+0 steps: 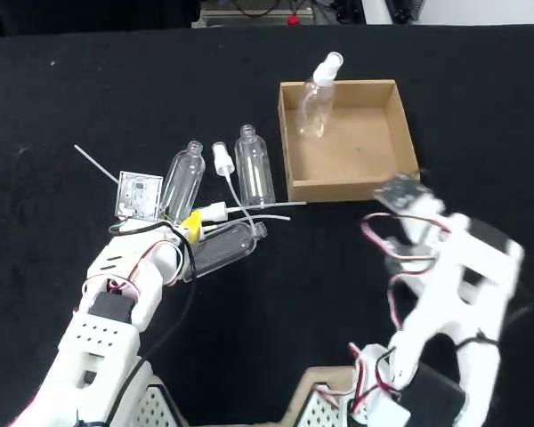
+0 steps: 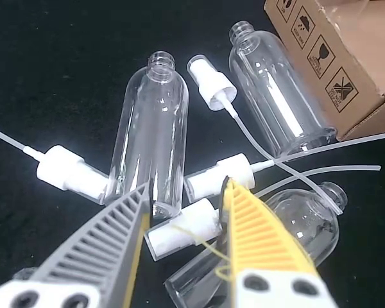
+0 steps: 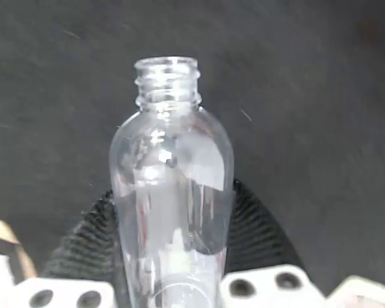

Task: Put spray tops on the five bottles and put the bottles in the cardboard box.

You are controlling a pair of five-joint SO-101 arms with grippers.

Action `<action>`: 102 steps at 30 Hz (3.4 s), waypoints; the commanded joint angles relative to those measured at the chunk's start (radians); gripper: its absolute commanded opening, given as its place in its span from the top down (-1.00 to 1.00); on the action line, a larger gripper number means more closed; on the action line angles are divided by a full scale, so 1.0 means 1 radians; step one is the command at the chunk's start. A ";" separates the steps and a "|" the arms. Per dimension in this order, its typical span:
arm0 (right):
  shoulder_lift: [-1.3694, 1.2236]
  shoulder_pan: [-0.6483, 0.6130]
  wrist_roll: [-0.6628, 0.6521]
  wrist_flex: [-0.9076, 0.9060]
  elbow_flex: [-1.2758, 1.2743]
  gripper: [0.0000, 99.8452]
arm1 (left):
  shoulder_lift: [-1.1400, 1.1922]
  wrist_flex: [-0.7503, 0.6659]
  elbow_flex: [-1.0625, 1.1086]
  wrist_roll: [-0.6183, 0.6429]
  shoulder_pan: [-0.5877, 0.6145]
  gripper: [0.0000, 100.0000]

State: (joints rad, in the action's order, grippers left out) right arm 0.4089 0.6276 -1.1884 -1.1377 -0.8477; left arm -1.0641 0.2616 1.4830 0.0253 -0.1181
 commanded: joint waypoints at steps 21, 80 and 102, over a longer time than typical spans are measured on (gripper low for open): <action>-0.226 -0.028 0.120 -0.130 0.317 0.31 | -0.017 -0.023 -0.018 -0.005 0.007 0.64; 0.460 -0.928 0.947 -0.120 0.271 0.94 | 0.413 0.801 -1.001 -0.288 0.601 0.63; 0.805 -0.937 1.037 0.046 -0.104 0.94 | 1.660 0.637 -1.937 -0.460 0.441 0.63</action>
State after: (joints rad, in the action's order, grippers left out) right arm 1.1730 -0.2931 -0.1573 -1.1208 -0.9536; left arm 0.4918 0.9183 -0.2463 -0.4242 0.3191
